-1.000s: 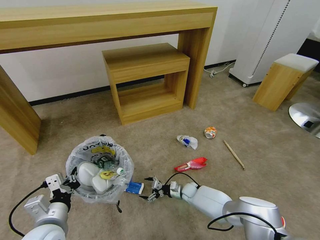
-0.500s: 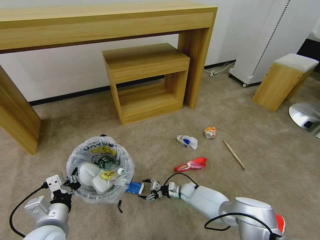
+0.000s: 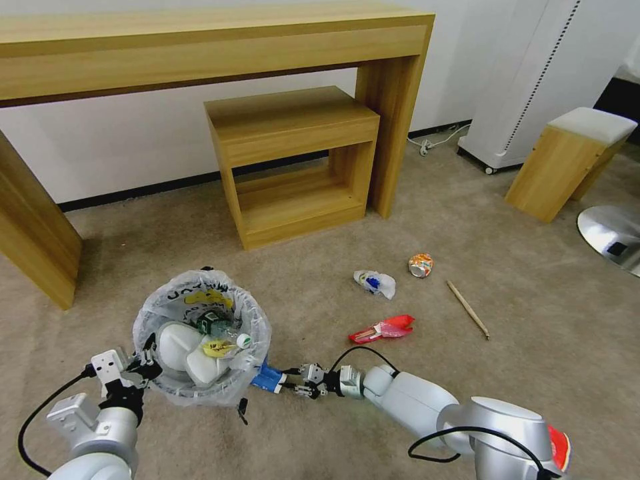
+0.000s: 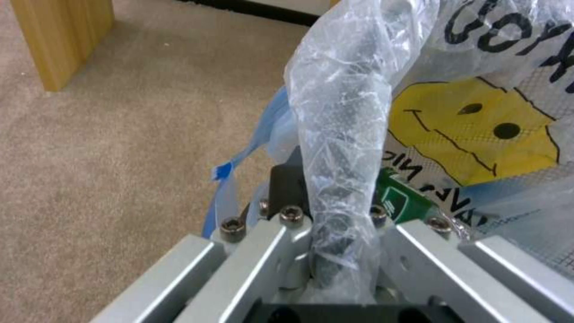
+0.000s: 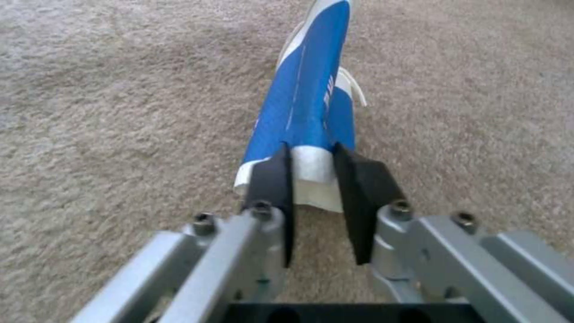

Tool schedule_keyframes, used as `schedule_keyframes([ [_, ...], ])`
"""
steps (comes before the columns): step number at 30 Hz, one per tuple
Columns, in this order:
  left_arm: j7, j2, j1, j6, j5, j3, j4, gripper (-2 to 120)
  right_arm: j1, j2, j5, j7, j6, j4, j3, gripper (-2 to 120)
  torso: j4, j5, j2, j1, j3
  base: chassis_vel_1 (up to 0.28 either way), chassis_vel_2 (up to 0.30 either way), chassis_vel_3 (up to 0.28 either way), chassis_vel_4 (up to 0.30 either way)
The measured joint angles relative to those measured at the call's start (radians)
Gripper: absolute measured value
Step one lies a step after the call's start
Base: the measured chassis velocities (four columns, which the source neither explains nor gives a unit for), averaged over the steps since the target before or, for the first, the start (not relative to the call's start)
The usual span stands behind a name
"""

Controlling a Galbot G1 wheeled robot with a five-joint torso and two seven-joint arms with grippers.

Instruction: Pick up the trash bin and place the garbage on the floor into it.

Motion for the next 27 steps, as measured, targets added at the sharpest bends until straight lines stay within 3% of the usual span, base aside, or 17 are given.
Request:
schedule_keyframes([
  [6,0.000,0.013,-0.006,0.000,-0.003,-0.006,0.023,1,-0.003,-0.028,0.002,-0.017,0.003,0.039,0.017,0,0.0001,0.0000,0.000,0.000,0.000,0.000,0.000,0.000,0.000],
  [16,-0.001,0.032,-0.025,0.000,-0.009,-0.006,0.064,1,-0.023,-0.135,0.008,-0.018,0.013,0.175,0.079,0,0.0000,0.0002,0.000,0.000,0.000,0.000,0.000,0.000,0.000],
  [19,-0.003,0.041,-0.029,0.001,-0.010,-0.004,0.080,1,-0.035,-0.246,0.024,0.002,0.014,0.289,0.104,0,0.0004,0.0006,0.000,0.000,0.000,0.000,0.000,0.000,0.000],
  [20,-0.003,0.041,-0.029,0.001,-0.010,-0.004,0.080,1,-0.035,-0.246,0.024,0.002,0.014,0.289,0.104,0,0.0004,0.0006,0.000,0.000,0.000,0.000,0.000,0.000,0.000],
  [23,-0.004,0.051,-0.026,0.007,-0.016,0.000,0.090,1,-0.046,-0.421,0.076,0.022,0.005,0.451,0.127,0,-0.0011,-0.0002,0.000,0.000,0.000,0.000,0.000,0.000,0.000],
  [24,-0.004,0.051,-0.026,0.007,-0.016,0.000,0.090,1,-0.046,-0.421,0.076,0.022,0.005,0.451,0.127,0,-0.0011,-0.0002,0.000,0.000,0.000,0.000,0.000,0.000,0.000],
  [27,-0.004,0.057,-0.024,0.016,-0.020,0.012,0.092,1,-0.053,-0.549,0.122,0.023,0.000,0.630,0.176,0,-0.0001,0.0006,0.000,0.000,0.000,0.000,0.000,0.000,0.000],
])
